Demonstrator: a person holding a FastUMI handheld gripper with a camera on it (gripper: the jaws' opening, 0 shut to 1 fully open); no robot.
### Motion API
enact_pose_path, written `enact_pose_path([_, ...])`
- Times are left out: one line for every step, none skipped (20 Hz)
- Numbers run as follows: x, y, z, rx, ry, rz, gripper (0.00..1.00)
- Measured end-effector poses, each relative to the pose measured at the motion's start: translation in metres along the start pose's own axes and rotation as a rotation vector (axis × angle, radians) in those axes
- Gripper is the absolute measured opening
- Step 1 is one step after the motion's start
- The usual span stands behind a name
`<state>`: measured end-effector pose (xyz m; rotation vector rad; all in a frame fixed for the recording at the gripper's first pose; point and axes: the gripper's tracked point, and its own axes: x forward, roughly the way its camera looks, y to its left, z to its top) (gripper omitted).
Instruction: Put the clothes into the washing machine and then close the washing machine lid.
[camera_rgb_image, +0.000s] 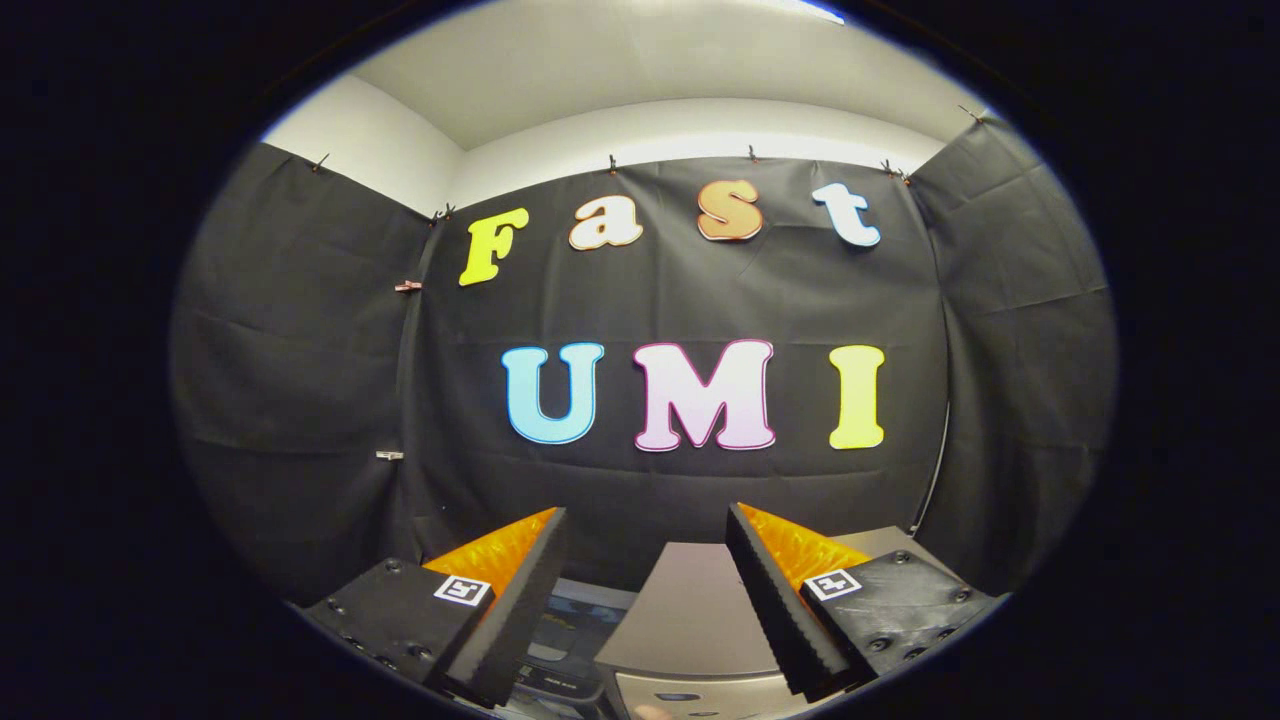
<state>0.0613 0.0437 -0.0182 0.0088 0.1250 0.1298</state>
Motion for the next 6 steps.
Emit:
enact_pose_path([-0.005,-0.005,0.002,-0.005,-0.002,-0.005,0.98])
enact_pose_path([-0.014,-0.006,0.002,-0.008,-0.005,-0.009,0.98])
enact_pose_path([-0.018,-0.009,0.005,-0.008,-0.010,-0.011,0.98])
enact_pose_path([-0.022,-0.013,0.007,-0.009,-0.014,-0.011,0.98])
enact_pose_path([-0.026,-0.015,0.008,-0.009,-0.019,-0.013,0.98])
enact_pose_path([-0.028,-0.017,0.011,-0.009,-0.026,-0.018,0.98])
